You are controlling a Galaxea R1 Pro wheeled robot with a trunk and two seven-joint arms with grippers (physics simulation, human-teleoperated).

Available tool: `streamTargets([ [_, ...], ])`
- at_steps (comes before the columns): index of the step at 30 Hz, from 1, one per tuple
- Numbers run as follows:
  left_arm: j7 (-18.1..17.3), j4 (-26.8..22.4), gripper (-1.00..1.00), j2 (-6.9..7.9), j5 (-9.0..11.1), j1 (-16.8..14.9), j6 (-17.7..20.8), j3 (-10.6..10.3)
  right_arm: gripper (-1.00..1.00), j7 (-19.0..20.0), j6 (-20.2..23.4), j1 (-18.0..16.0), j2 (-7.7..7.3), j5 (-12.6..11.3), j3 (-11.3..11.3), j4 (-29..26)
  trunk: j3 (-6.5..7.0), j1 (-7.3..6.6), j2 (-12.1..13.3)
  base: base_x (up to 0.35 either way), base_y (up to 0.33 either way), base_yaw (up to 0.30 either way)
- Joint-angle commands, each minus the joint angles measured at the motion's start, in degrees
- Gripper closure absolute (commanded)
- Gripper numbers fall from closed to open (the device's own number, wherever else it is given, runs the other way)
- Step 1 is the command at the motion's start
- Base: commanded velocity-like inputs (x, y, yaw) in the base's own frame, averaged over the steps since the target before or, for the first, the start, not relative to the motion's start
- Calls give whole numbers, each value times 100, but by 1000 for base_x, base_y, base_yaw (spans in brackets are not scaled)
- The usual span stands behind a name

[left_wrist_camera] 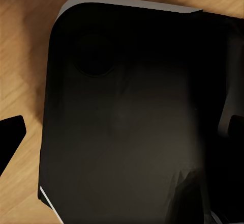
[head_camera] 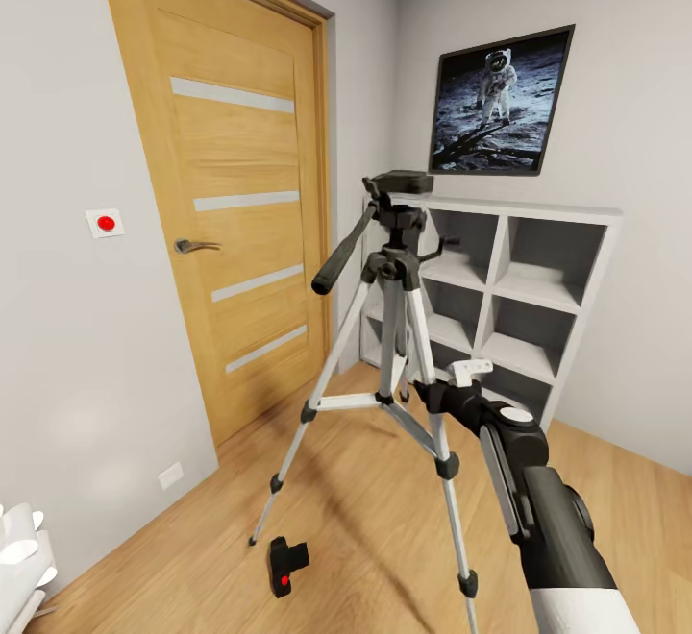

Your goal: Attach the digital camera to the camera tripod in the bedroom.

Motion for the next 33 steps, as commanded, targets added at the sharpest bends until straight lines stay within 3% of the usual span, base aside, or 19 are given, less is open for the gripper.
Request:
streamTargets([
  [1,2,-7,-100,-2,35,2,-8,18,100,53,49,-7,5,46,-12,-28,-5,0,-3,0,0,0],
  [14,-18,-13,-100,-6,23,2,-11,18,100,56,184,-12,-4,196,-14,-34,-5,0,-3,-25,0,0],
  [33,-27,-7,-100,-19,27,2,-8,20,100,80,192,-13,-15,241,-54,-27,-5,0,-3,-317,0,0],
])
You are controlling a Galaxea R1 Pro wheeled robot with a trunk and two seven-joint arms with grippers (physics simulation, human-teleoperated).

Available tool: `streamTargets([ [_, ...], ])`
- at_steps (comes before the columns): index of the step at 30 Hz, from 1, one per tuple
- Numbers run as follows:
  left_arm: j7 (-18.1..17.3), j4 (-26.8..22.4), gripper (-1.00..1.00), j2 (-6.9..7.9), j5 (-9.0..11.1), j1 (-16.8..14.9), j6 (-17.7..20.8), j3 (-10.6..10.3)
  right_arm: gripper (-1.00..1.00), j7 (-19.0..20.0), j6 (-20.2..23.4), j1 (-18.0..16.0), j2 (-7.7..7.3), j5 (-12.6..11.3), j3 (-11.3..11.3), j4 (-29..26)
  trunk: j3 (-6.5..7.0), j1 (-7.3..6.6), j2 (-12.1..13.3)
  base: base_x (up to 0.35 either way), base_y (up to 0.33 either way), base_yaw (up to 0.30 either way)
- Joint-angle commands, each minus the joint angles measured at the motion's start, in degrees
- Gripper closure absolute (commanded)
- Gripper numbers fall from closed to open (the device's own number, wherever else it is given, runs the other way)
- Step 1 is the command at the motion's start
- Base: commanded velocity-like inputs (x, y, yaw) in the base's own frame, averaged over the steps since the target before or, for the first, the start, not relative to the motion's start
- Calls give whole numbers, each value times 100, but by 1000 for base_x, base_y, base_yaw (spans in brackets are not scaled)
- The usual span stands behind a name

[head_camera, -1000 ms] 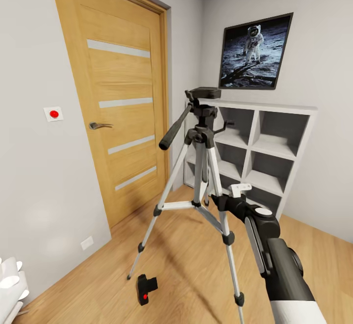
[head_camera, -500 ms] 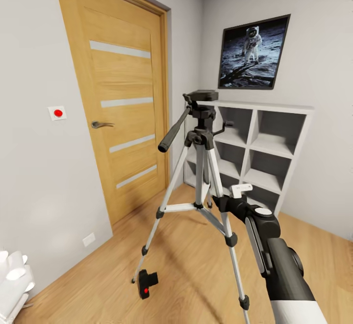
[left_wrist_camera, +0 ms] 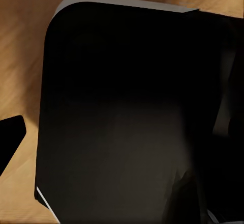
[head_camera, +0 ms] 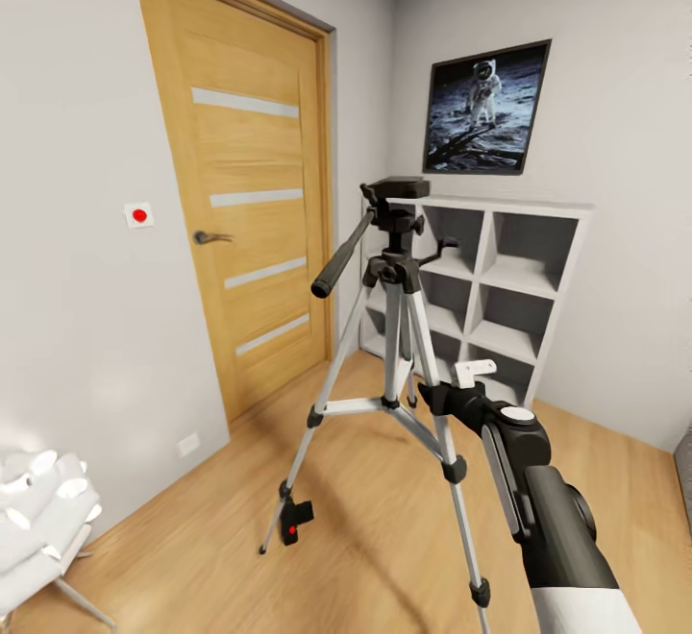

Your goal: Attach the digital camera to the camera tripod in the bedroom.

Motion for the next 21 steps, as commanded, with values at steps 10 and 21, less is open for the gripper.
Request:
streamTargets([
  [10,-3,-6,-100,0,38,2,-3,14,100,53,23,-5,0,32,-22,-9,-5,-4,-3,-271,0,0],
  [21,-11,-6,-100,-1,31,2,1,6,100,68,15,-5,-3,23,-23,0,-5,-4,-3,-24,-50,0],
])
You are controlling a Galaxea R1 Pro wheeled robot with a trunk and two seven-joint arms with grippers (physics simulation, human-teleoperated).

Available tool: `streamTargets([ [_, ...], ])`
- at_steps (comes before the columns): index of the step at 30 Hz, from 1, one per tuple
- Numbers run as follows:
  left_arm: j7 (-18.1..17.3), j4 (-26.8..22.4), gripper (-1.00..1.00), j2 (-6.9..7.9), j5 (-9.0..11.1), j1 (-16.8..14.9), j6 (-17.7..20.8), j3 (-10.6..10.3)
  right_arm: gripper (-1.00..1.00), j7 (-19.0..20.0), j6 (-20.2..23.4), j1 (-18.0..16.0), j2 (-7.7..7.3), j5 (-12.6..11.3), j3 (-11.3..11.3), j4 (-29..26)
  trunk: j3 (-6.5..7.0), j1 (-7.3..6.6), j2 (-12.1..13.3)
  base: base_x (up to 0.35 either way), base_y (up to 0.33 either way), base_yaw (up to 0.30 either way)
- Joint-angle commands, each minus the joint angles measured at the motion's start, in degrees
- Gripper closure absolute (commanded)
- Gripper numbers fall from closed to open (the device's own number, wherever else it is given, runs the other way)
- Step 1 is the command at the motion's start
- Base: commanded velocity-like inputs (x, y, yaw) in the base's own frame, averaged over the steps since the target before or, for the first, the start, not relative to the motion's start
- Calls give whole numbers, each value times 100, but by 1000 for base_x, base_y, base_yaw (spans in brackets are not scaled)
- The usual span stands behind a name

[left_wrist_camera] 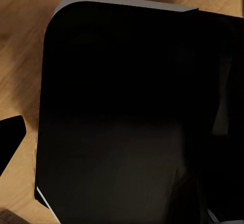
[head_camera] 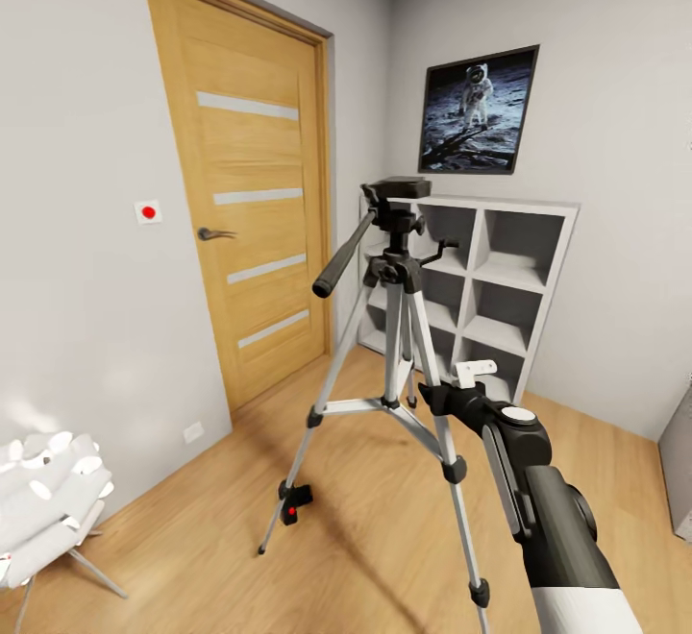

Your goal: Attach the digital camera to the camera tripod in the bedroom.

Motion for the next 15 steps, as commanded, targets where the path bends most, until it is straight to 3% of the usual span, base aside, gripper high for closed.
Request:
streamTargets([
  [1,-3,-7,-100,-4,35,2,-8,16,100,56,20,-5,5,47,-12,-8,-5,0,-3,-2,-212,0],
  [15,-4,-7,-100,-10,26,2,-16,18,100,59,19,-4,-2,34,-12,-8,-5,0,-3,0,-263,0],
])
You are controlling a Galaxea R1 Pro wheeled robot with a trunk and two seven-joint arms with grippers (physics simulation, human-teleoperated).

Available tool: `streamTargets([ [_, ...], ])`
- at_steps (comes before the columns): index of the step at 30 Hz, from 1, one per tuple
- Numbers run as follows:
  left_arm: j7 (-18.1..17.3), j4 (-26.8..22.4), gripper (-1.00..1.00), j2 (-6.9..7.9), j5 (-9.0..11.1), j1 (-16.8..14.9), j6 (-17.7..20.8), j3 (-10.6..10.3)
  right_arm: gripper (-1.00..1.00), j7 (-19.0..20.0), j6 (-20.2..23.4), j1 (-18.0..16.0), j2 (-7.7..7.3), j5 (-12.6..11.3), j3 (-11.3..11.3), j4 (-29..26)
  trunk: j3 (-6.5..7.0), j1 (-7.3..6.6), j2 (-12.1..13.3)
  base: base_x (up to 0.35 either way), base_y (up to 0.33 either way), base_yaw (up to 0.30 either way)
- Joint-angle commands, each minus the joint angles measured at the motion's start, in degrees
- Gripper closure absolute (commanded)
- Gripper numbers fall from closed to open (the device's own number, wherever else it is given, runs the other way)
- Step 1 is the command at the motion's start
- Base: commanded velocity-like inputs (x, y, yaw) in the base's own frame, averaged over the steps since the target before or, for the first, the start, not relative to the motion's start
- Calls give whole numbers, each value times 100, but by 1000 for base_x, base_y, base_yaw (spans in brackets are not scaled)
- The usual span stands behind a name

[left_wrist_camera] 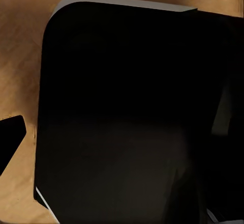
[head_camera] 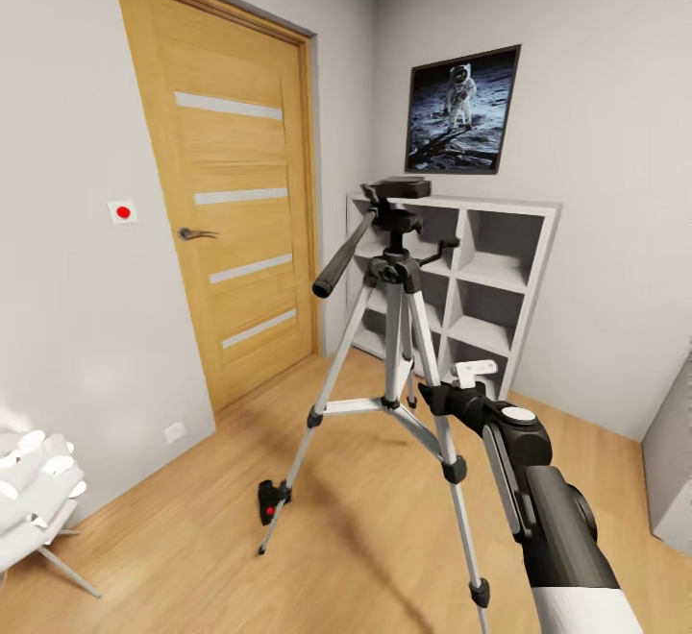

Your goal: Attach the digital camera to the camera tripod in the bedroom.

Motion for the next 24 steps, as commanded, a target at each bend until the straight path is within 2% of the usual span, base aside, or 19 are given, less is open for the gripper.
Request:
streamTargets([
  [1,-3,-7,-100,-1,41,2,-9,17,100,54,20,-4,6,36,-12,-8,-5,0,-3,0,-278,0],
  [24,-3,-7,-100,2,50,2,-9,18,100,12,20,-5,3,24,-42,35,-5,0,-3,-17,-278,0],
])
